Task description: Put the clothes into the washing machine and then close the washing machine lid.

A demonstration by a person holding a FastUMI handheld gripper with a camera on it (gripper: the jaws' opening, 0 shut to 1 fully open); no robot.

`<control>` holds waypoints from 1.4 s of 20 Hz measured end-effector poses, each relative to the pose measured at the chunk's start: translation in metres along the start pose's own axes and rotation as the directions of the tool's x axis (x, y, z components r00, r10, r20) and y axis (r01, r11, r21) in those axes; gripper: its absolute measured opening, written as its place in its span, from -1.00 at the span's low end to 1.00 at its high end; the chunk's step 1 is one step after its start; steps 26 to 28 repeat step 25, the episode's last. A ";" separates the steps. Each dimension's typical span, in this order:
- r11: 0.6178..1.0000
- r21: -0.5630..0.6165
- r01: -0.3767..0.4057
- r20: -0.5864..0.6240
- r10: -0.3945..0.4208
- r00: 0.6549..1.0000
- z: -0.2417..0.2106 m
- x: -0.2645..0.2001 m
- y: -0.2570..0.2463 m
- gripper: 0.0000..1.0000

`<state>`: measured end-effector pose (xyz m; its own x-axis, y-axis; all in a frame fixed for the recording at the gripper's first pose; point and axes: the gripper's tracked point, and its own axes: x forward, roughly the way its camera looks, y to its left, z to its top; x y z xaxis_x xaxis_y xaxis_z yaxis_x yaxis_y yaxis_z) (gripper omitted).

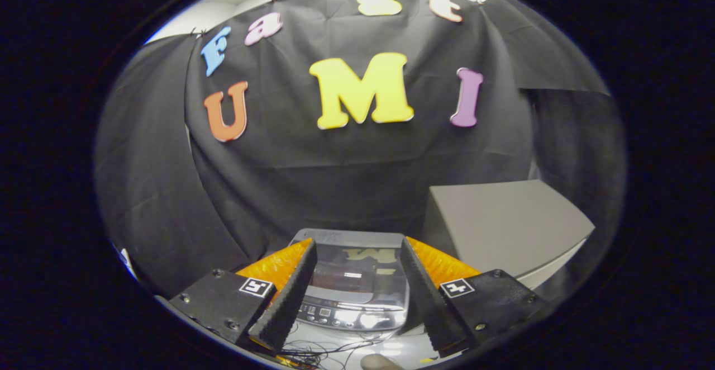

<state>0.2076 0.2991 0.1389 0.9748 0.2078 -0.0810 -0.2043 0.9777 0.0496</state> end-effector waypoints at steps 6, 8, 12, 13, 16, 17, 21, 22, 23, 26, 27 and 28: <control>0.995 0.045 0.089 0.130 -0.094 0.987 0.013 -0.097 -0.116 0.96; 0.989 0.072 0.133 0.154 -0.142 0.978 0.006 -0.121 -0.156 0.97; 0.979 0.093 0.182 0.135 -0.193 0.972 -0.032 -0.159 -0.221 0.98; 0.978 0.092 0.189 0.128 -0.200 0.971 -0.043 -0.164 -0.236 0.98; 0.980 0.067 0.189 0.136 -0.197 0.971 -0.072 -0.186 -0.268 0.98; 0.982 0.054 0.180 0.149 -0.186 0.971 -0.081 -0.194 -0.275 0.98; 0.986 -0.009 0.168 0.144 -0.165 0.976 -0.129 -0.212 -0.301 0.98; 0.987 -0.009 0.159 0.128 -0.156 0.979 -0.139 -0.216 -0.305 0.98; 0.989 -0.008 0.146 0.116 -0.144 0.983 -0.149 -0.220 -0.307 0.98; 0.989 -0.015 0.147 0.099 -0.145 0.985 -0.161 -0.224 -0.316 0.98; 0.989 -0.015 0.147 0.099 -0.145 0.985 -0.161 -0.224 -0.316 0.98; 0.989 -0.015 0.147 0.099 -0.145 0.985 -0.161 -0.224 -0.316 0.98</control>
